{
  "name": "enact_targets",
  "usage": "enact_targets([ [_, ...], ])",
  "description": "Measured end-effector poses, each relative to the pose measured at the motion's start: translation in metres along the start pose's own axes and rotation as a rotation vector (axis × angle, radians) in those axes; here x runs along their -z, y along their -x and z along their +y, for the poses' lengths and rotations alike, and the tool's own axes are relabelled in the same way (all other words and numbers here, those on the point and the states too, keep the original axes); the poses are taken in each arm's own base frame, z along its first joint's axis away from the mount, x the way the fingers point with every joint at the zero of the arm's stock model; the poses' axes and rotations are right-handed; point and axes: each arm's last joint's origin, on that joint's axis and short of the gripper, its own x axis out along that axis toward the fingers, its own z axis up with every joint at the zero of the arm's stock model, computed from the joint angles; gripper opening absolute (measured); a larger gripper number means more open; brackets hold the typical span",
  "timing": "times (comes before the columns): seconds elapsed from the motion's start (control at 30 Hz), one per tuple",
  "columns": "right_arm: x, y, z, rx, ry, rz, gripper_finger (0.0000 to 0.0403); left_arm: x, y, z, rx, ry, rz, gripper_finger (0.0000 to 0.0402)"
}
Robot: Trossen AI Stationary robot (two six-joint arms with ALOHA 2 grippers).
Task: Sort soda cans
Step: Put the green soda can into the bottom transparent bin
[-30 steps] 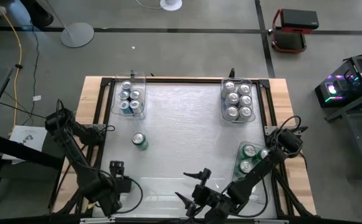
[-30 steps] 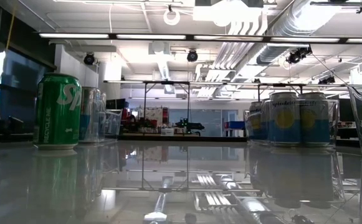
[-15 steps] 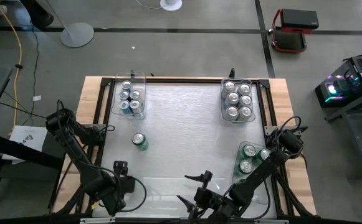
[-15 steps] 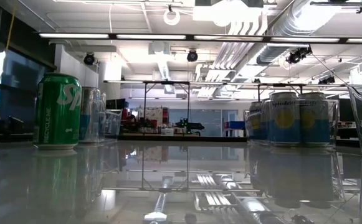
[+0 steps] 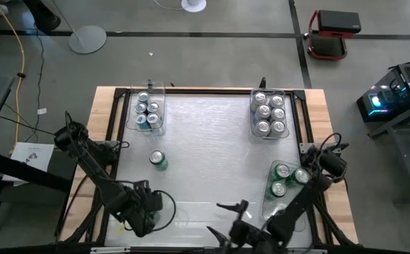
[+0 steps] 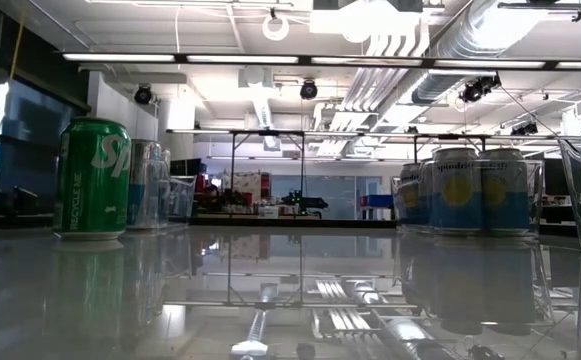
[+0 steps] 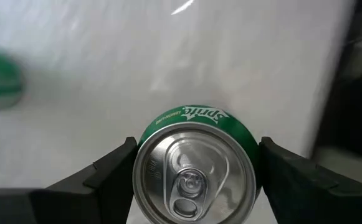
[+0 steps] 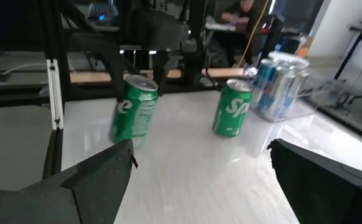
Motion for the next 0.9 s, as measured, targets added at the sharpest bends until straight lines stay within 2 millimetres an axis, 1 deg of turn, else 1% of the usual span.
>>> enact_targets([
  [0.07,0.001,0.011,0.003,0.018,0.006,-0.027,0.0365,-0.013,0.009,-0.004,0.071,0.032,-0.053,0.0275],
  [0.13,0.002,0.021,0.005,0.039,0.004,-0.053,0.0365,-0.028,0.014,-0.006,0.111,0.025,-0.099,0.0275],
  [0.2,0.003,0.027,0.007,0.053,0.005,-0.070,0.0365,-0.044,0.014,-0.006,0.113,-0.008,-0.147,0.0275],
  [0.27,0.003,0.030,0.007,0.063,0.004,-0.080,0.0365,-0.061,0.011,-0.004,0.084,-0.028,-0.185,0.0274],
  [0.4,0.003,0.028,0.007,0.064,-0.019,-0.079,0.0365,-0.094,-0.004,0.001,-0.019,-0.071,-0.237,0.0274],
  [0.53,0.003,0.028,0.007,0.063,-0.025,-0.078,0.0365,-0.119,-0.025,0.005,-0.142,-0.083,-0.267,0.0276],
  [0.6,0.003,0.028,0.006,0.062,-0.024,-0.077,0.0365,-0.128,-0.033,0.007,-0.159,-0.071,-0.262,0.0281],
  [0.7,0.003,0.028,0.006,0.061,-0.019,-0.076,0.0365,-0.135,-0.043,0.013,-0.168,-0.060,-0.233,0.0286],
  [0.9,0.006,0.028,0.005,0.066,-0.016,-0.068,0.0365,-0.145,-0.045,0.025,-0.121,-0.058,-0.188,0.0289],
])
